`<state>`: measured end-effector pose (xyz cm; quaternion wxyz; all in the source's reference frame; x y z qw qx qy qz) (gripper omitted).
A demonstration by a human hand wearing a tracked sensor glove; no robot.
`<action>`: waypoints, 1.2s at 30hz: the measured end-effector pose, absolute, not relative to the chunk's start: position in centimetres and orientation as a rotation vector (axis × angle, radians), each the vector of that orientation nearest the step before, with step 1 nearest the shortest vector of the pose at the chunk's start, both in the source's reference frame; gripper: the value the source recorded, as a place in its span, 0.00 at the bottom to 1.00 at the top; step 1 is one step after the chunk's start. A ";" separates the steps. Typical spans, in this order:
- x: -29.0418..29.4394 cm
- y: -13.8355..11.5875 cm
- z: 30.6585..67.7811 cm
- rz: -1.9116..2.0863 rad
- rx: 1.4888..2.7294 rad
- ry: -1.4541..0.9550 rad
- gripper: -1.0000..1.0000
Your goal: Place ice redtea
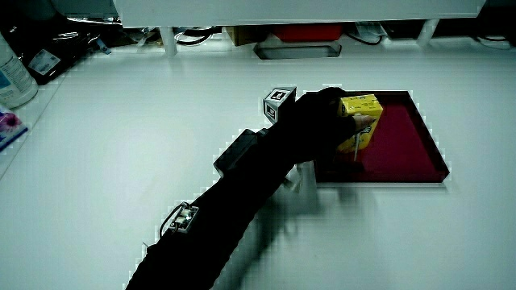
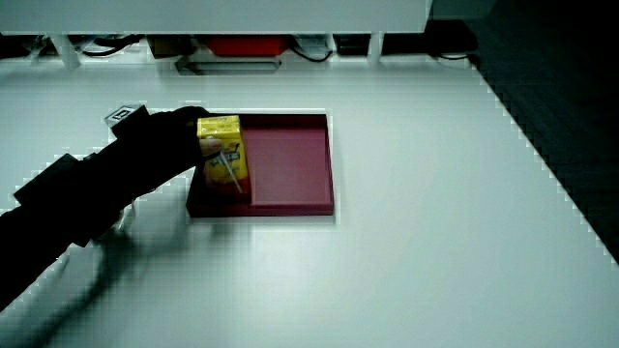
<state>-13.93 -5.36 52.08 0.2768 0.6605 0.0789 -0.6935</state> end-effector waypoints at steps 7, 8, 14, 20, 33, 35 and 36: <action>-15.1 -5.1 51.0 -1.889 1.772 0.213 0.16; -15.2 -5.0 50.3 -1.903 1.754 0.213 0.15; -16.3 -4.8 49.2 -1.837 1.869 0.303 0.05; -17.8 -3.9 48.2 -1.776 1.914 0.310 0.00; -21.6 -1.4 45.6 -1.761 1.983 0.358 0.00; -22.1 -1.2 45.3 -1.766 1.995 0.378 0.00; -22.4 -1.1 45.3 -1.757 2.013 0.394 0.00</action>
